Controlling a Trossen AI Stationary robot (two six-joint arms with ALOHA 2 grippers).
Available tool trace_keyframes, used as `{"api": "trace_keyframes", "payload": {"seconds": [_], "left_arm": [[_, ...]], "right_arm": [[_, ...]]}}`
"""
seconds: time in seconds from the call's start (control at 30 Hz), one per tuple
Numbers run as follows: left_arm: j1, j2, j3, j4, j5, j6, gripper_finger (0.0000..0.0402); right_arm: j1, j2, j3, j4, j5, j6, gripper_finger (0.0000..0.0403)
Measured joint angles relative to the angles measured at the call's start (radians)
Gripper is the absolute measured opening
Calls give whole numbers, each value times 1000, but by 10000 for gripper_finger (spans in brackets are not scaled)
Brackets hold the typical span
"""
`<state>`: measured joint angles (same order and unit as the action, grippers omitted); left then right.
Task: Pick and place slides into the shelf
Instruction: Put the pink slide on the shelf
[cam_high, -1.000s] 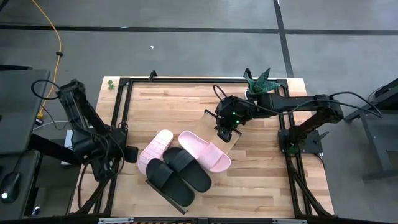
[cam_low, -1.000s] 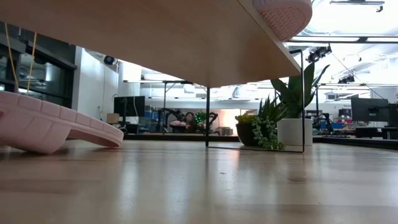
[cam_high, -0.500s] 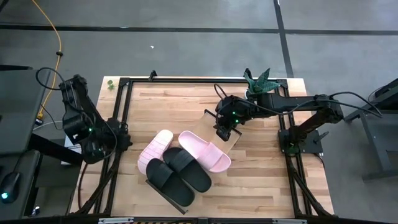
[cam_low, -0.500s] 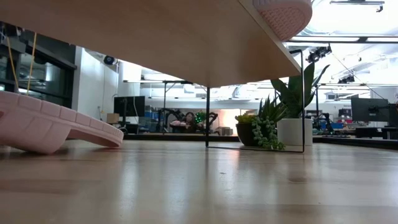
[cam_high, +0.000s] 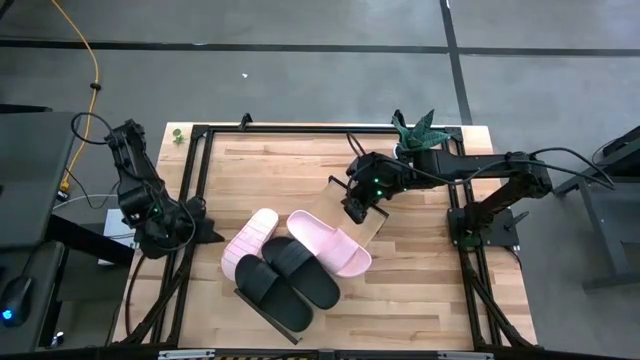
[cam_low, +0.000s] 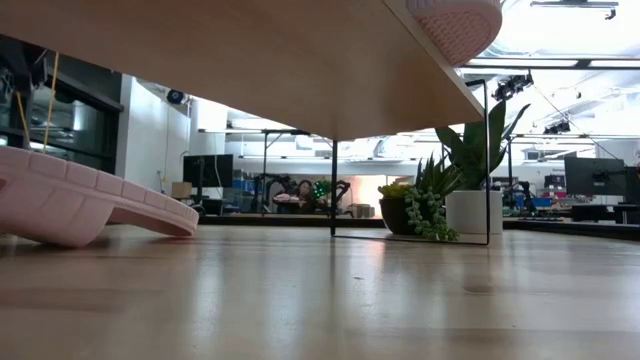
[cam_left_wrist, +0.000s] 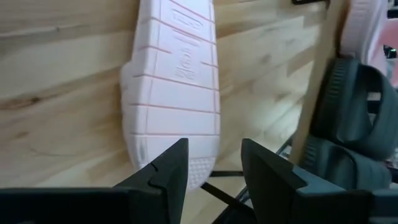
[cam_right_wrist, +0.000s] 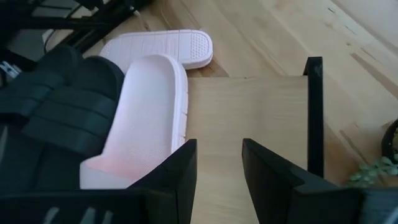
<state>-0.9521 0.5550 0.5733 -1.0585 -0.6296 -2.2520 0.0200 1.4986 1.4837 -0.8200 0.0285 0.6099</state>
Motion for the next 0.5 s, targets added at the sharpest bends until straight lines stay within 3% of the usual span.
{"api": "trace_keyframes", "payload": {"seconds": [0.2,0.5], "left_arm": [[100,-16,2,26,68,93,138],[376,6,2,61,295,394,138]], "right_arm": [[0,0,0,42,-4,36,119],[4,0,0,70,17,70,119]]}}
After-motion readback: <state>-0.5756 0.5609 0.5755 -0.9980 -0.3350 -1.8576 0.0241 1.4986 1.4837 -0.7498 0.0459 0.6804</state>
